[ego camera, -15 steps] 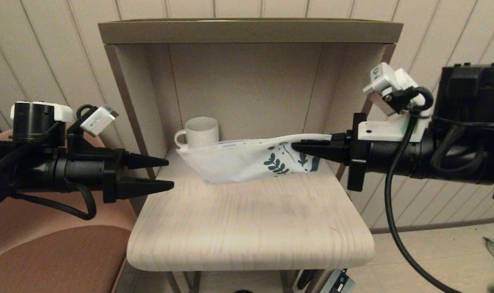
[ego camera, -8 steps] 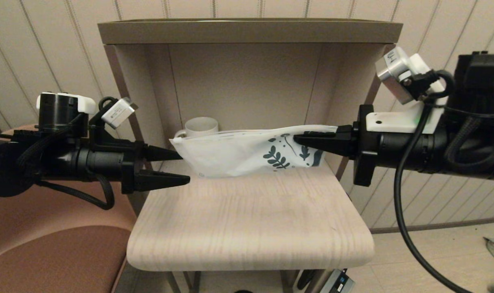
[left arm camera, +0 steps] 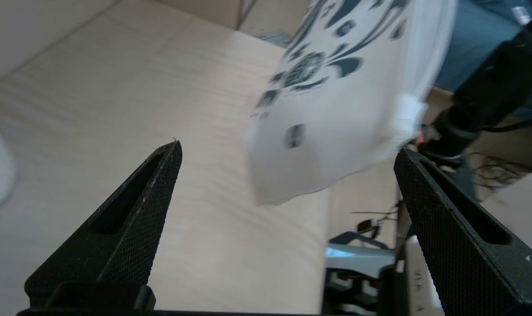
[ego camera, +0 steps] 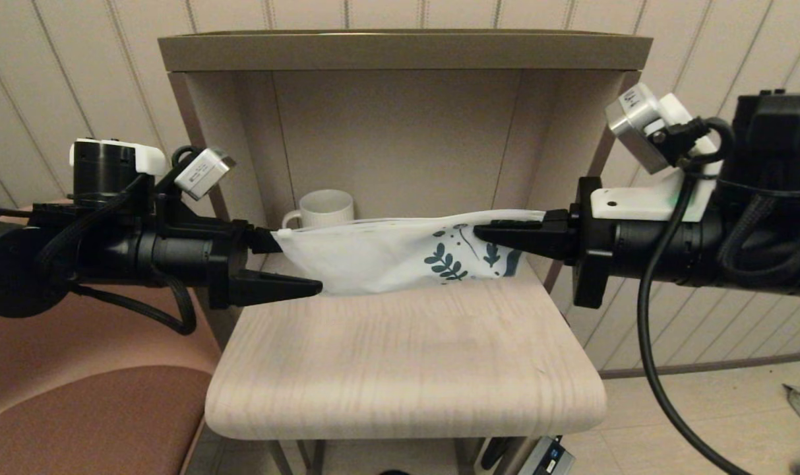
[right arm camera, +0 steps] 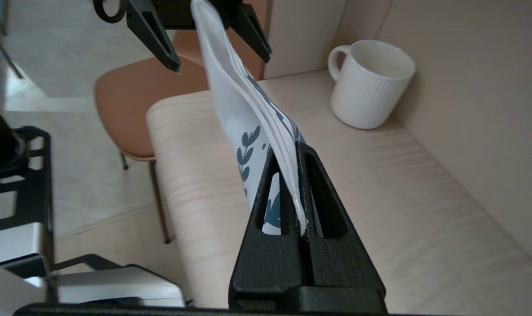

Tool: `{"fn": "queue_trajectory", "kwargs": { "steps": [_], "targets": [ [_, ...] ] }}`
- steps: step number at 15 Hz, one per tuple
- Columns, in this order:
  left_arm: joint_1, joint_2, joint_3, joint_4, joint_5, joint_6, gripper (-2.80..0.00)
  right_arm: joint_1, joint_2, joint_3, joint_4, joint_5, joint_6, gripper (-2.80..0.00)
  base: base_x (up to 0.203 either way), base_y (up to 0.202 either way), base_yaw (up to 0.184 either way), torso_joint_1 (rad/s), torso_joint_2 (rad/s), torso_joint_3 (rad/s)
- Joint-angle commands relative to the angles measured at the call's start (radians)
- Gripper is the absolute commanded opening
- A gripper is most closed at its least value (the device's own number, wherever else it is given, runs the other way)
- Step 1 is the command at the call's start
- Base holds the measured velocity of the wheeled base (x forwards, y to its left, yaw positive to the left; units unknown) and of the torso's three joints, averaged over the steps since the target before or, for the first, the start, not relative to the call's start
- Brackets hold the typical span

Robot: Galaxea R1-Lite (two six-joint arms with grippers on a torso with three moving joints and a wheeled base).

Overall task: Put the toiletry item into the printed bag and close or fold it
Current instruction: Hand it to the other hand

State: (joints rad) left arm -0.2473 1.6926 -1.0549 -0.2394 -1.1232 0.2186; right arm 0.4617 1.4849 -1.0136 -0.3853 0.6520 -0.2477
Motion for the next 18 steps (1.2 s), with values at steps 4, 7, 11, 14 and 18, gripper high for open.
{"fn": "queue_trajectory", "kwargs": {
  "steps": [4, 7, 11, 14, 18],
  "targets": [
    [-0.042, -0.013, 0.003, -0.008, -0.029, -0.025, 0.0, -0.001, 0.008, 0.006, -0.004, 0.021, 0.021, -2.8, 0.0, 0.0, 0.0, 0.0, 0.0, 0.0],
    [-0.047, -0.011, 0.019, -0.032, -0.029, -0.028, 0.0, -0.002, 0.009, 0.001, -0.007, 0.023, 0.029, -2.8, 0.0, 0.0, 0.0, 0.0, 0.0, 0.0],
    [-0.047, -0.005, 0.029, -0.057, -0.029, -0.028, 0.0, -0.008, 0.009, 0.006, -0.009, 0.072, 0.09, -2.8, 0.0, 0.0, 0.0, 0.0, 0.0, 0.0],
    [-0.049, -0.003, 0.024, -0.057, -0.029, -0.028, 0.0, -0.009, 0.009, -0.002, -0.009, 0.074, 0.091, -2.8, 0.0, 0.0, 0.0, 0.0, 0.0, 0.0],
    [-0.068, 0.001, 0.02, -0.067, -0.029, -0.05, 0.0, -0.009, 0.009, -0.003, -0.009, 0.074, 0.091, -2.8, 0.0, 0.0, 0.0, 0.0, 0.0, 0.0]
  ]
}}
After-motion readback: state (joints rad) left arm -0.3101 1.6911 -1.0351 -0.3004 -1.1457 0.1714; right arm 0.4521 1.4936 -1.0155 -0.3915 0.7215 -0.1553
